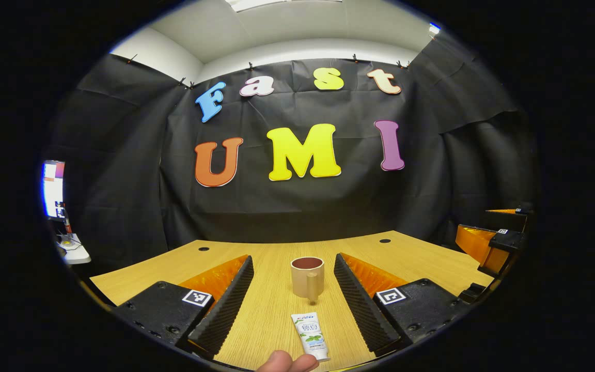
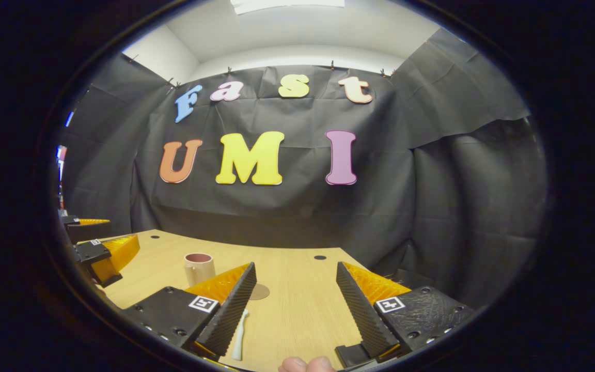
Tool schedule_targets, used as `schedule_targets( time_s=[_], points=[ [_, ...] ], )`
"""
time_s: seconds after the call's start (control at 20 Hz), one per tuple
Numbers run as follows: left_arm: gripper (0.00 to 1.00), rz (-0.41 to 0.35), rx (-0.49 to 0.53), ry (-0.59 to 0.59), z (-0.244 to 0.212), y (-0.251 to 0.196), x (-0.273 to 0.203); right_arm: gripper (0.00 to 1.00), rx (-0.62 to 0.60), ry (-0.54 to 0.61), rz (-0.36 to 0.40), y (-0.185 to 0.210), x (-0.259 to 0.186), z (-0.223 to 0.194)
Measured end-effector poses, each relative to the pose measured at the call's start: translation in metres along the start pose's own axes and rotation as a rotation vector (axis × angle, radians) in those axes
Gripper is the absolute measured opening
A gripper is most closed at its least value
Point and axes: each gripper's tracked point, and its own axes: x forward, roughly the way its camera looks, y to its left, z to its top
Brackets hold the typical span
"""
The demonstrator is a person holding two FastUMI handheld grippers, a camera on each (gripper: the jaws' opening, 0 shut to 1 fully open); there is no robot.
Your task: Put the toothbrush and toothpaste on the desktop into the cup, then pick up the cup and place it on the coaster on the desktop.
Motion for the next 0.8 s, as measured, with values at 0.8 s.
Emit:
schedule_targets(
  time_s=[0.8],
  points=[
    [1.00,-0.110,-0.096,0.500,-0.132,-0.029,-0.010,0.94,0.014,0.131,0.030,0.004,-0.004,-0.057]
  ],
)
